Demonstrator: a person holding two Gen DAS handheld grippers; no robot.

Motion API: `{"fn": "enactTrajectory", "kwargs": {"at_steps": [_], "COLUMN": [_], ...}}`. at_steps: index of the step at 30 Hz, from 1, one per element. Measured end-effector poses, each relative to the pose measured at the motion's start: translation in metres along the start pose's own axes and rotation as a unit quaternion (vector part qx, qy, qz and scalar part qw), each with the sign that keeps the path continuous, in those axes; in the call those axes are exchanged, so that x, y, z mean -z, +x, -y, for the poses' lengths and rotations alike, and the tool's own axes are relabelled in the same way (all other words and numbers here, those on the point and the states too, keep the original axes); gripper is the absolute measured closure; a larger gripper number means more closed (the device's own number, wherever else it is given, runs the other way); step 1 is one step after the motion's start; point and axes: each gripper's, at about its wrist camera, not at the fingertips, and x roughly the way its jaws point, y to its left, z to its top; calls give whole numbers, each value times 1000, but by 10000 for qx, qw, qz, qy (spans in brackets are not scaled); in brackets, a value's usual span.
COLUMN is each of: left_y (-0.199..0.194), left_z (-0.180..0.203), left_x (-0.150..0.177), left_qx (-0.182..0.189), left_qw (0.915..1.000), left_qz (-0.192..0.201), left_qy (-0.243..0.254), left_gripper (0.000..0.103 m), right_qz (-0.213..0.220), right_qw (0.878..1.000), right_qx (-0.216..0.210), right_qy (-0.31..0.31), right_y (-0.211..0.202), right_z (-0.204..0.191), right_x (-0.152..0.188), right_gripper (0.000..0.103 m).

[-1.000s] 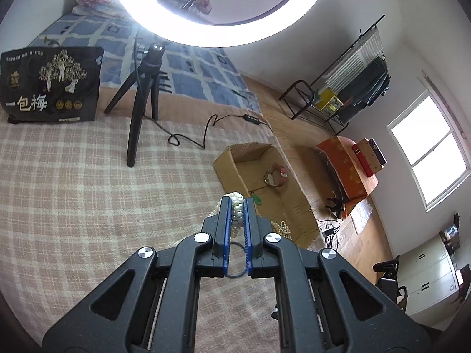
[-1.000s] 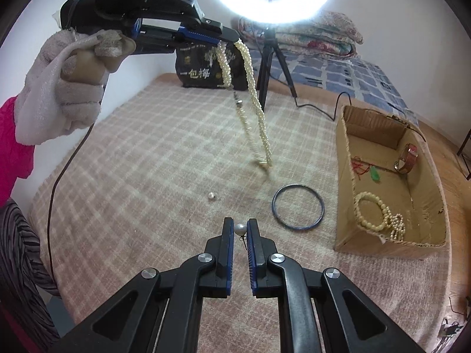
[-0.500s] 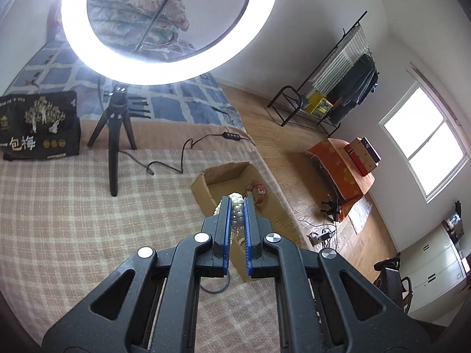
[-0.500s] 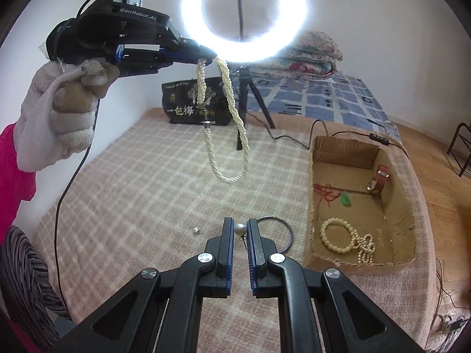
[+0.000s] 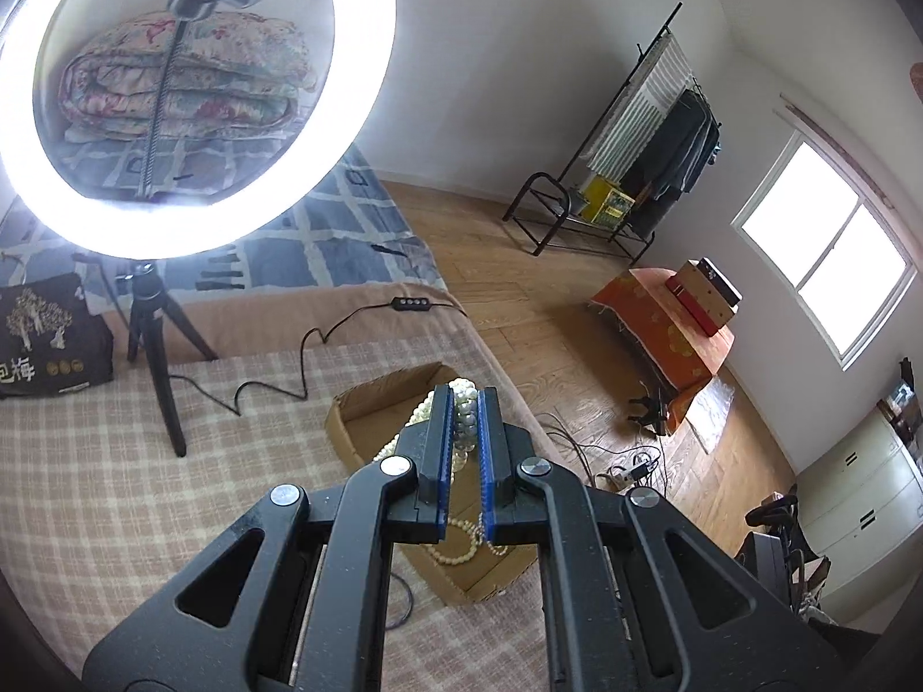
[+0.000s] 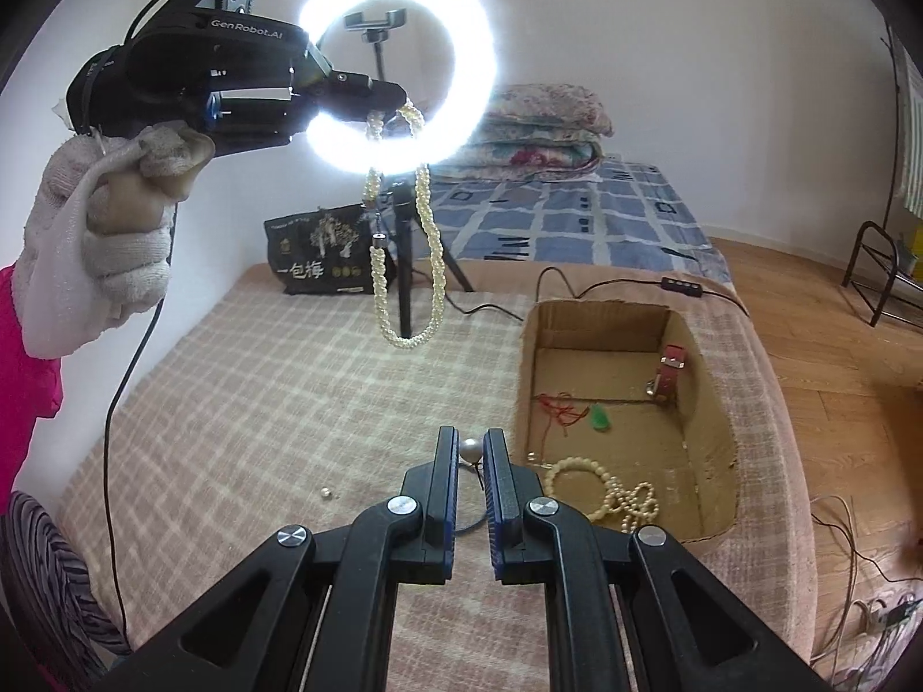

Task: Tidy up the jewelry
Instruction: 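Lift and carry the necklace in the left tool and earring in the right tool over the box, then open the left tool to drop the necklace while the right tool drops the earring into the box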

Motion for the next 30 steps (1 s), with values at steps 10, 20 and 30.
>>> {"fn": "enactTrajectory", "kwargs": {"at_steps": [10, 20, 30], "left_y": [43, 99, 148], "left_z": [19, 22, 28], "left_x": [-14, -15, -7], "left_qx": [-35, -342, -693], "left_qw": [9998, 9985, 9940], "left_qz": [-105, -347, -636], "left_qy": [138, 260, 565], "left_gripper": [97, 97, 97], "right_qz": [-94, -306, -470], "right_qw": [9994, 9979, 9971], "right_qx": [314, 570, 588], "right_qy": [110, 82, 67], "right_y": [14, 44, 71], "right_z": [36, 63, 75], "right_x": [-4, -6, -5], "right_gripper": [97, 97, 96]}}
